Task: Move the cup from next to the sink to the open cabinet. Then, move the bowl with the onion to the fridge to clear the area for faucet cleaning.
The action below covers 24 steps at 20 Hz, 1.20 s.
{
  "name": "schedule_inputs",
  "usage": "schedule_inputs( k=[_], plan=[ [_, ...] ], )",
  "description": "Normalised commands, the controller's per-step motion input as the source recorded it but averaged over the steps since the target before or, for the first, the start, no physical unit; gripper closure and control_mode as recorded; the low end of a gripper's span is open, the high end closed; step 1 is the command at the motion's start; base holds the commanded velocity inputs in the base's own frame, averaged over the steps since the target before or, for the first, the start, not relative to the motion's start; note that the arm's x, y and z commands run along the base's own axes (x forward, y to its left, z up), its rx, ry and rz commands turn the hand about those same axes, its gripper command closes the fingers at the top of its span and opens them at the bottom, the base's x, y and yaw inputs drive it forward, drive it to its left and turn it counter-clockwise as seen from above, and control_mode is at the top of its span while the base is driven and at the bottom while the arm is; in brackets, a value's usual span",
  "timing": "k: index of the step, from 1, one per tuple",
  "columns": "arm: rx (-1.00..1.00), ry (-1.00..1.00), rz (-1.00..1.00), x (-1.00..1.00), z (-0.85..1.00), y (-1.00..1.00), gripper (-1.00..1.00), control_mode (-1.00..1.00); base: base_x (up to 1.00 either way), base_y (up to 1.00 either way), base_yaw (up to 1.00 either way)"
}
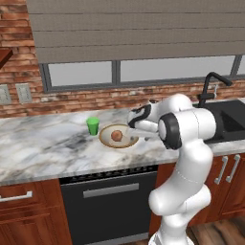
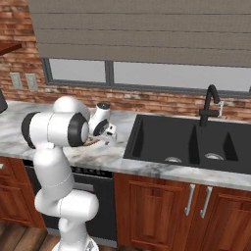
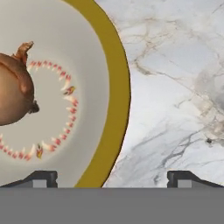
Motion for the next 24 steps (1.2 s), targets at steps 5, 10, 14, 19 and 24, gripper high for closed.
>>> schedule_inputs(
  k=[5,10,14,19,24],
  plan=[
    [0.13,-0.01,0.0,0.25,-0.33,0.09,1.0,-1.0,0.0,0.0,0.0],
    [0.07,0.0,0.0,0.41,-0.12,0.06,1.0,-1.0,0.0,0.0,0.0],
    [0.0,0.0,0.0,0.34,-0.03,0.0,1.0,-1.0,0.0,0.0,0.0],
    [0.0,0.0,-0.08,-0.17,0.71,-0.03,1.0,-1.0,0.0,0.0,0.0],
    [0.02,0.0,-0.22,-0.67,1.0,-0.32,1.0,-1.0,0.0,0.0,0.0]
  ],
)
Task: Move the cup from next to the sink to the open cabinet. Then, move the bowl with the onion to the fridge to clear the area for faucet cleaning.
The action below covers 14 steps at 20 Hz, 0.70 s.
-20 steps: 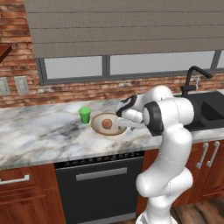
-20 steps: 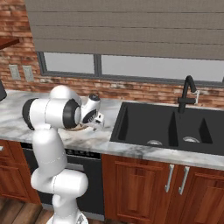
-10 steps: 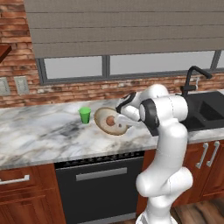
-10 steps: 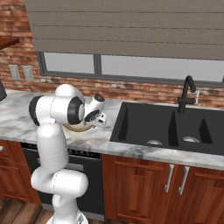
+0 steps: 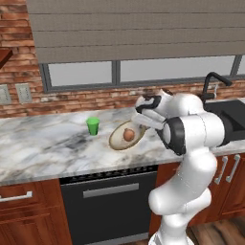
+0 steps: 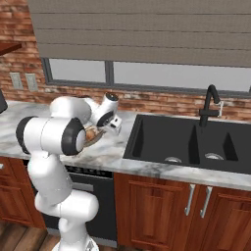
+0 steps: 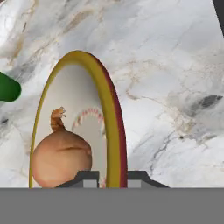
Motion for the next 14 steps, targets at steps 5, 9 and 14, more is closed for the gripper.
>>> schedule_inputs(
  k=[5,9,14],
  plan=[
    [0.09,-0.02,-0.44,-1.0,0.97,-0.39,1.0,-1.0,0.0,0.0,0.0],
    [0.06,0.0,-0.55,-0.68,0.53,-0.04,1.0,1.0,-0.18,0.0,-0.22],
    [0.0,0.0,0.0,0.0,0.0,0.0,1.0,1.0,-0.63,0.08,-0.93]
  ],
)
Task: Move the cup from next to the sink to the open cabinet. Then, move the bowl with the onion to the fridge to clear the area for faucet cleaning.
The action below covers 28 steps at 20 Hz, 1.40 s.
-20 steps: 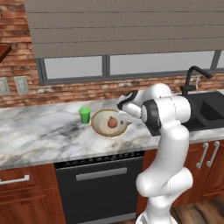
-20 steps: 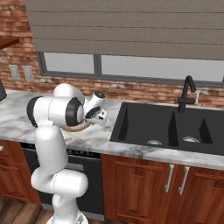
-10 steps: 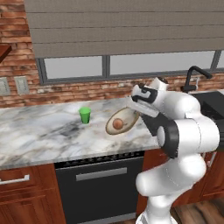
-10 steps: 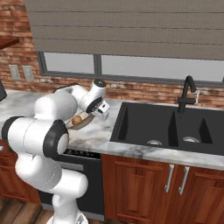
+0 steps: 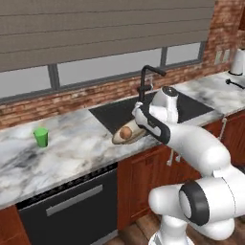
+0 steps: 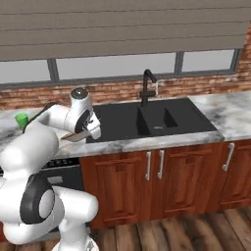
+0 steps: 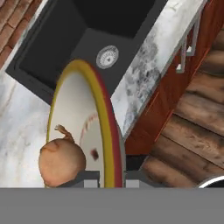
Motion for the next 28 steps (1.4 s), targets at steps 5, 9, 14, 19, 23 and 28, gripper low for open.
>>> schedule_inputs(
  k=[5,9,14,19,23,28],
  plan=[
    [0.0,0.0,0.0,0.0,0.0,0.0,1.0,1.0,-0.62,0.07,-0.93],
    [0.0,0.0,0.0,0.0,0.0,0.0,1.0,1.0,-0.5,0.03,-0.95],
    [0.0,0.0,0.0,0.0,0.0,0.0,1.0,1.0,-0.33,0.0,-1.0],
    [0.0,0.0,0.0,0.0,0.0,0.0,1.0,1.0,-0.36,0.0,-0.94],
    [0.0,0.0,0.0,0.0,0.0,0.0,1.0,1.0,-0.22,-0.39,-0.84],
    [0.0,0.0,0.0,0.0,0.0,0.0,1.0,1.0,0.14,-0.98,-0.49]
  ],
)
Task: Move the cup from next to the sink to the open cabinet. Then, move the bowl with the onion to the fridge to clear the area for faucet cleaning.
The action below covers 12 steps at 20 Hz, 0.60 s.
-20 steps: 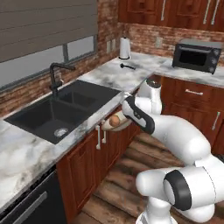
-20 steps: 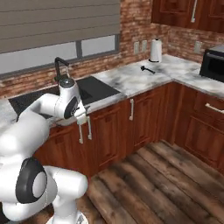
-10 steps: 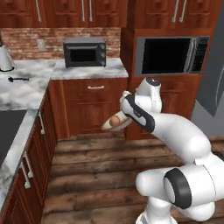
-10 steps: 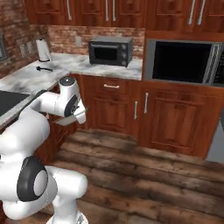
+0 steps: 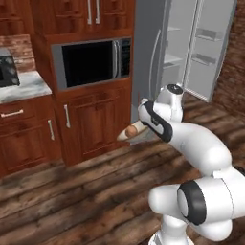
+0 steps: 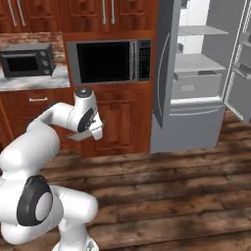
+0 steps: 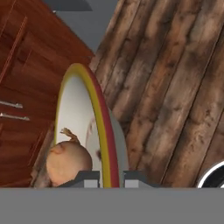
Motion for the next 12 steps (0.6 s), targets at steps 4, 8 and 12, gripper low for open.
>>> schedule_inputs(
  k=[4,8,12],
  plan=[
    [0.0,0.0,0.0,0.0,0.0,0.0,1.0,1.0,0.73,-1.0,-0.36],
    [0.0,0.0,0.0,0.0,0.0,0.0,1.0,1.0,1.0,-1.0,-0.19],
    [0.0,0.0,0.0,0.0,0.0,0.0,1.0,1.0,1.0,-0.9,0.0]
  ],
)
